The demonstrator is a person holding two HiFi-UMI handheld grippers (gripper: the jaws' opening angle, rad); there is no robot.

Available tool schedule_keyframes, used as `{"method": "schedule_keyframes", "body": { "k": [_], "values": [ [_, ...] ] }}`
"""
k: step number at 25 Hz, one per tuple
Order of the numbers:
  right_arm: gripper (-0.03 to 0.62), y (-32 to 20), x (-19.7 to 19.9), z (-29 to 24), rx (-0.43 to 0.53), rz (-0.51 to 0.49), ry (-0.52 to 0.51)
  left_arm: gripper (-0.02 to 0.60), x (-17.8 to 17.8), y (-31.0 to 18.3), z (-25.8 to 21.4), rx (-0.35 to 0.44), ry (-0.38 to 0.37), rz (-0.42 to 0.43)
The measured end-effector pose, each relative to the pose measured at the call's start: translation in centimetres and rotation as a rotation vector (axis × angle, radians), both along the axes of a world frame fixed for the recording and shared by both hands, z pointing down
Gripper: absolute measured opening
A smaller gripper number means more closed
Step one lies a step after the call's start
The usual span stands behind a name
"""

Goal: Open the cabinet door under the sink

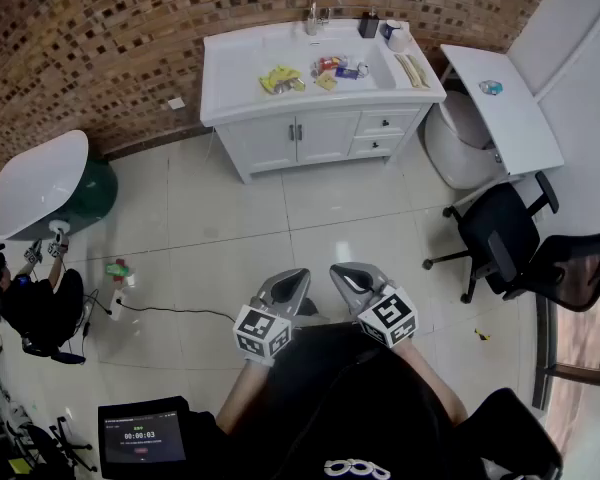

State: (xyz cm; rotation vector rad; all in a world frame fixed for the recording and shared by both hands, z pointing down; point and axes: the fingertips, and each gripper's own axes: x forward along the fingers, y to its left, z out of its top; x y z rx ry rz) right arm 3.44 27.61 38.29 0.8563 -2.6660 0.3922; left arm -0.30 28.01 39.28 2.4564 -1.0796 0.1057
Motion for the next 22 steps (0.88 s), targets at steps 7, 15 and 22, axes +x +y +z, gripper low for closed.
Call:
{"method": "schedule_keyframes", "body": {
  "k": [7, 15, 22],
  "values": [
    [-0.011, 0.6, -0.7, 0.4, 0.008, -0.007, 0.028, 0.015, -0.5, 0.5, 0.7, -0.003, -0.002, 0.010],
    [-0.011, 1.1, 1.1, 0.5, -0.017, 0.034, 0.072, 0.015, -0.3, 0.2, 1.1, -0.020, 0.002, 0.032],
    [-0.011, -0.7, 0.0, 1.8, -0.065, -0.020, 0.103, 0.015, -1.6, -1.6, 2.5, -0.077, 0.009, -0.010]
  ]
}}
